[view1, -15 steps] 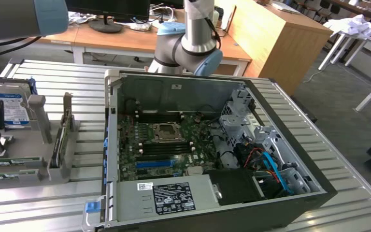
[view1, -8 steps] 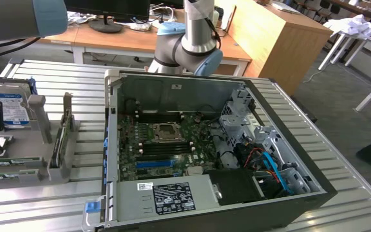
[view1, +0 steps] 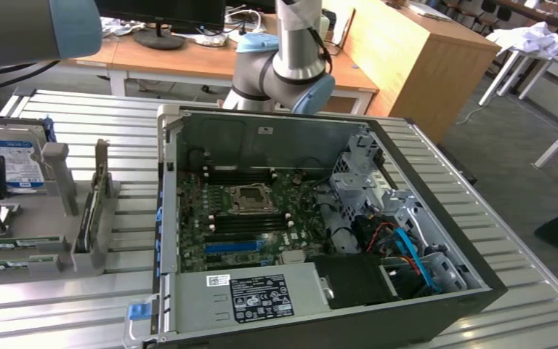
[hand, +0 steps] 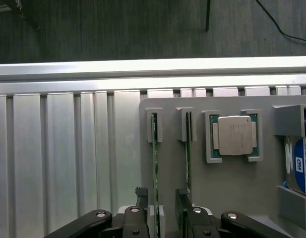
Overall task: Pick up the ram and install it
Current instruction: 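Pick up the ram and move it above insertion slot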
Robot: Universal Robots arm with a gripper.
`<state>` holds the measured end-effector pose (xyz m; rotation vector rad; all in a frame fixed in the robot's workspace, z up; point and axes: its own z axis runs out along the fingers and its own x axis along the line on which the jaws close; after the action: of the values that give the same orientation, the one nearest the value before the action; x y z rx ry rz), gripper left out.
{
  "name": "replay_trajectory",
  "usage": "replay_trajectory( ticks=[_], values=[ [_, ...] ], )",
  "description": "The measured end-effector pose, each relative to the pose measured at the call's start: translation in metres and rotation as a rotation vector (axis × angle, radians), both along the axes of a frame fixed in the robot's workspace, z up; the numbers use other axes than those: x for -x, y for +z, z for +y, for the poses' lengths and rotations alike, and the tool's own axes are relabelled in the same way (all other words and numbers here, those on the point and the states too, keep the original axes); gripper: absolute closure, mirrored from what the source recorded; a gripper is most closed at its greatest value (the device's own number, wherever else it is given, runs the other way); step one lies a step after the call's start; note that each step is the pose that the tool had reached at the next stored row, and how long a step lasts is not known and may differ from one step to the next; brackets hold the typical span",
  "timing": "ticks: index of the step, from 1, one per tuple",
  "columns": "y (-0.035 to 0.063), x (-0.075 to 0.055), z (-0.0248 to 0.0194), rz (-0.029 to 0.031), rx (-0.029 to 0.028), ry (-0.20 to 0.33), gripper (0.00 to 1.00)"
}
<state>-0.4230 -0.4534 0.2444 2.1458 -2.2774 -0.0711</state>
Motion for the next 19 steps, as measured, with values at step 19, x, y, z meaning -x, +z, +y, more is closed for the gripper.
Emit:
replay_trajectory(
  ticks=[19],
  values=[
    [-0.0212,0.0,0.0,0.0001,0.0,0.0,0.64]
  ],
)
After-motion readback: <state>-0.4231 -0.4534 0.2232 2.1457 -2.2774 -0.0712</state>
